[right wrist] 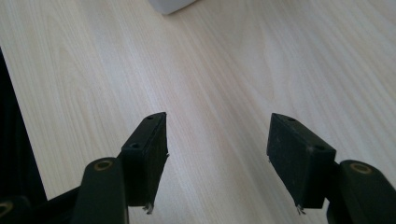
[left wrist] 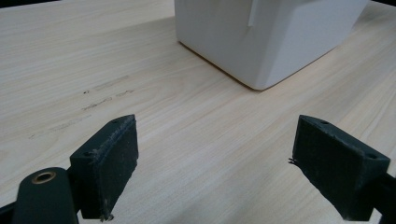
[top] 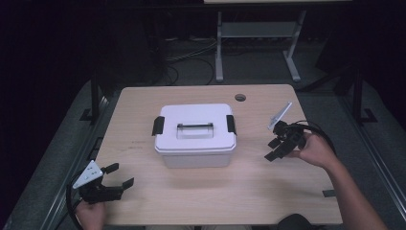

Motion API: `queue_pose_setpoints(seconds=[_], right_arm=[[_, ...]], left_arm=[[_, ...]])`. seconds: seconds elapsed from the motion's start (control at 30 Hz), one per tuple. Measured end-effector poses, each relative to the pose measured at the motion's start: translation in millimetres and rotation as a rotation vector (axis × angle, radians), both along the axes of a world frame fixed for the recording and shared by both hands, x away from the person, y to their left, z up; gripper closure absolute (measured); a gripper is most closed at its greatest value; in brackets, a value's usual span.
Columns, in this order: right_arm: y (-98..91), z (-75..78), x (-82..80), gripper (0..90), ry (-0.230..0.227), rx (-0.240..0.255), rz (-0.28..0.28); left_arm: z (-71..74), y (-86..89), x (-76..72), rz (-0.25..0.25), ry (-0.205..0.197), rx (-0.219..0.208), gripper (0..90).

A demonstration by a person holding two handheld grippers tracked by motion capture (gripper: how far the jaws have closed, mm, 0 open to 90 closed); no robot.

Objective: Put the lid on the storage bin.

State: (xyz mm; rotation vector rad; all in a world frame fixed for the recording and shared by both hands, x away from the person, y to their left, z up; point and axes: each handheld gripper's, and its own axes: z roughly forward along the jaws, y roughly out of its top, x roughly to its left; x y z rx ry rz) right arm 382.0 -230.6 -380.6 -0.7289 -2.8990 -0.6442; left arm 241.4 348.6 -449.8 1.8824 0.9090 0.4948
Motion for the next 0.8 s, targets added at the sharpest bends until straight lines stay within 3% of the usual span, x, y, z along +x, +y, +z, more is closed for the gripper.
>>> queue_pose_setpoints(seconds=[0.53, 0.8], right_arm=[[-13.0, -21.6, -13.0, 37.1, 0.032, -0.001, -0.015], [-18.8, -30.2, -19.5, 37.2, 0.029, 0.022, -0.028]], left_arm=[[0.4, -0.1, -1.0, 0.001, -0.001, 0.003, 13.6], [0.5, 0.2, -1.6, 0.004, -0.001, 0.003, 13.5]])
